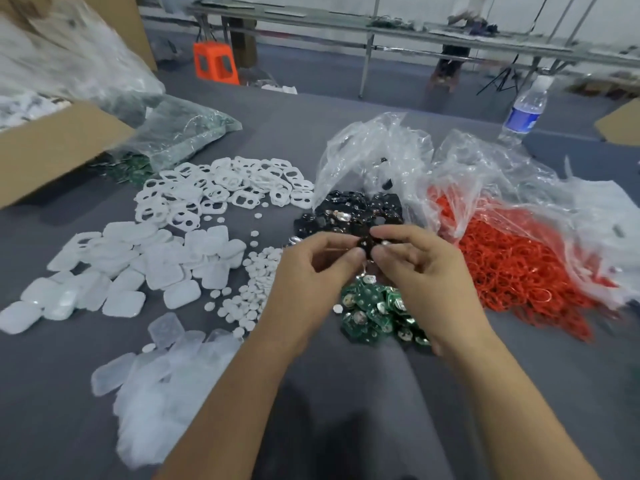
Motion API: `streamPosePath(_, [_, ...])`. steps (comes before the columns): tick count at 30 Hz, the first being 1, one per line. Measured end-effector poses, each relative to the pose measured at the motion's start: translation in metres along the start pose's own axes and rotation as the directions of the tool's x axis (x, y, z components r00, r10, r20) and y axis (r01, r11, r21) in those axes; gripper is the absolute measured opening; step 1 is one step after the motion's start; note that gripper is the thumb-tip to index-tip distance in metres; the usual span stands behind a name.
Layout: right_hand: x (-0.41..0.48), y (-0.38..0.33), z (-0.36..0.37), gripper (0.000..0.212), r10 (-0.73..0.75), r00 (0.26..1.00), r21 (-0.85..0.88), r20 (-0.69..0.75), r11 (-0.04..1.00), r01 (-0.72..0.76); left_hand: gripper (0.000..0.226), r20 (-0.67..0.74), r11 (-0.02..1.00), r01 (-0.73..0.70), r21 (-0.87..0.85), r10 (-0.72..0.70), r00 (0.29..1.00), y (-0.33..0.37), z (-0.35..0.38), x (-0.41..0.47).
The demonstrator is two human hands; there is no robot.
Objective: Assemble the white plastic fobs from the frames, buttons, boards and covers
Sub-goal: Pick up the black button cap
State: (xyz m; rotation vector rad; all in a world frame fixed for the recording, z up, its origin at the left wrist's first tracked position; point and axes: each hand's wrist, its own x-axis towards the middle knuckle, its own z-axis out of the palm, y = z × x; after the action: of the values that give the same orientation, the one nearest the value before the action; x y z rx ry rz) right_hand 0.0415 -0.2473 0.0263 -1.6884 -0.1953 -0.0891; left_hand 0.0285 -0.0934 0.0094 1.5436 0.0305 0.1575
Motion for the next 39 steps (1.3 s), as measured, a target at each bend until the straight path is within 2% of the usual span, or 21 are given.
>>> streamPosePath(4, [-0.082,-0.021,-0.018,0.024,0.029,0.993,0.261,0.114,0.964,-0.058,0.021,0.116,0.972,0.019,-0.235,0.009,0.993,0.015,0.004,-0.082])
streamPosePath(7, [-0.131,-0.028,-0.031,0.03,0.018,0.991,0.305,0.13,0.951,-0.057,0.02,0.137,0.954,0.039,-0.296,0.002,0.991,0.019,0.011,-0.13])
streamPosePath(13, [-0.196,-0.032,-0.05,0.029,-0.003,0.997,0.248,0.076,0.969,-0.016,0.02,0.182,0.962,0.021,-0.271,0.03,0.983,0.019,0.02,-0.19])
streamPosePath(16, [-0.216,-0.029,-0.053,0.024,0.043,0.999,0.276,0.026,0.96,-0.048,0.017,0.183,0.962,0.008,-0.274,0.044,0.982,0.02,0.023,-0.209])
streamPosePath(21, [-0.238,-0.024,-0.051,0.047,0.126,0.992,0.368,-0.003,0.922,-0.116,0.015,0.151,0.967,-0.017,-0.255,0.057,0.987,0.021,0.029,-0.23])
streamPosePath(25, [-0.252,-0.024,-0.05,0.044,0.119,0.993,0.421,0.004,0.901,-0.11,0.018,0.129,0.973,-0.026,-0.23,0.057,0.99,0.022,0.03,-0.239])
streamPosePath(28, [-0.261,-0.027,-0.049,0.024,0.072,0.997,0.406,-0.041,0.913,-0.05,0.026,0.21,0.99,-0.051,-0.132,0.078,0.975,0.022,0.029,-0.245])
streamPosePath(30, [-0.266,-0.027,-0.046,0.018,0.033,0.996,0.388,-0.083,0.922,0.002,0.028,0.275,0.996,-0.041,-0.076,0.06,0.96,0.022,0.029,-0.247])
streamPosePath(33, [-0.27,-0.024,-0.044,0.028,0.015,0.992,0.387,-0.128,0.922,0.036,0.031,0.322,0.999,0.0,-0.046,0.014,0.947,0.02,0.031,-0.246])
streamPosePath(35, [-0.272,-0.021,-0.046,0.034,0.009,0.996,0.391,-0.093,0.92,0.028,0.034,0.36,0.999,0.017,-0.04,-0.001,0.933,0.02,0.029,-0.244])
streamPosePath(39, [-0.273,-0.013,-0.049,0.028,0.021,0.996,0.382,-0.088,0.924,0.014,0.026,0.409,0.998,0.065,-0.026,-0.049,0.911,0.018,0.026,-0.235])
